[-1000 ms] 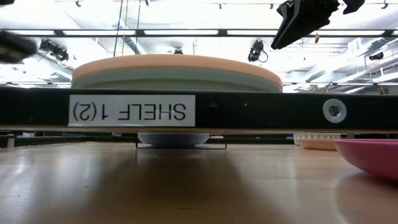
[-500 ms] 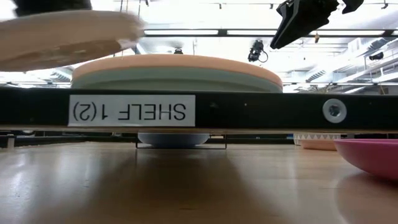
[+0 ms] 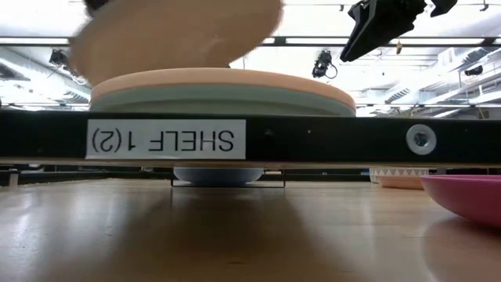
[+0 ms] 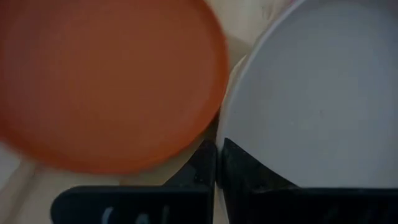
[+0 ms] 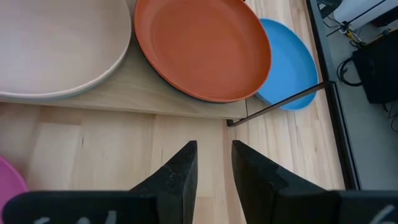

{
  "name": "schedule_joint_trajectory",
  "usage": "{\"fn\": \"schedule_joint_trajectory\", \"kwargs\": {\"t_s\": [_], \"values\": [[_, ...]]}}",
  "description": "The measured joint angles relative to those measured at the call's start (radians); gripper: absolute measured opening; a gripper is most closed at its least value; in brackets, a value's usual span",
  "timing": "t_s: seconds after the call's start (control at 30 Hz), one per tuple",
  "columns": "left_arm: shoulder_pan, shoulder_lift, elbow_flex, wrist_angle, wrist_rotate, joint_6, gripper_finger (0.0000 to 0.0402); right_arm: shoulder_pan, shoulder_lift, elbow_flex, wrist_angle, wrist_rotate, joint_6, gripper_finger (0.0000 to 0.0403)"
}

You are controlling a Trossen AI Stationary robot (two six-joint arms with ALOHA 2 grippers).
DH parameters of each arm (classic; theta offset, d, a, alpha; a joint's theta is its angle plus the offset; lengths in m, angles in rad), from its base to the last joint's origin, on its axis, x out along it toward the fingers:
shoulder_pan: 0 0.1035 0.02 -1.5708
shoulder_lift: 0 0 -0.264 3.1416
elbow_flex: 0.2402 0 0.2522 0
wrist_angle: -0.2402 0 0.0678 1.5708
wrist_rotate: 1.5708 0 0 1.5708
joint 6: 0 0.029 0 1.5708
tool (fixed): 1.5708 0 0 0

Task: Place and stack plates onto a shelf
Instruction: Stack the gray plate on top of the light orange plate on the shelf

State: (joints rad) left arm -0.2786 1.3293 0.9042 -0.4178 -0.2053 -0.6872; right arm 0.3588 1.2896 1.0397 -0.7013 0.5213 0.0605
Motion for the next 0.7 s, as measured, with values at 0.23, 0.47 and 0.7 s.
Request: {"fn": "schedule_joint_trajectory", "kwargs": {"t_s": [0.23, 0.47, 0.7], "values": [[-0.007, 0.173, 0.179, -0.055, 0.008, 0.121, 0.0015, 0.000, 0.000, 0.000, 0.000, -0.012, 0.001, 0.0105], [-0.006, 0.257, 0.234, -0.097, 0.052, 0.180, 0.0037, 0.000, 0.000, 0.000, -0.006, -0.017, 0.010, 0.0105], [-0.006, 0.248, 0.235, -0.097, 0.043, 0.283, 0.0093, 0.000, 0.000, 0.000, -0.005, -0.019, 0.013, 0.0105]]}}
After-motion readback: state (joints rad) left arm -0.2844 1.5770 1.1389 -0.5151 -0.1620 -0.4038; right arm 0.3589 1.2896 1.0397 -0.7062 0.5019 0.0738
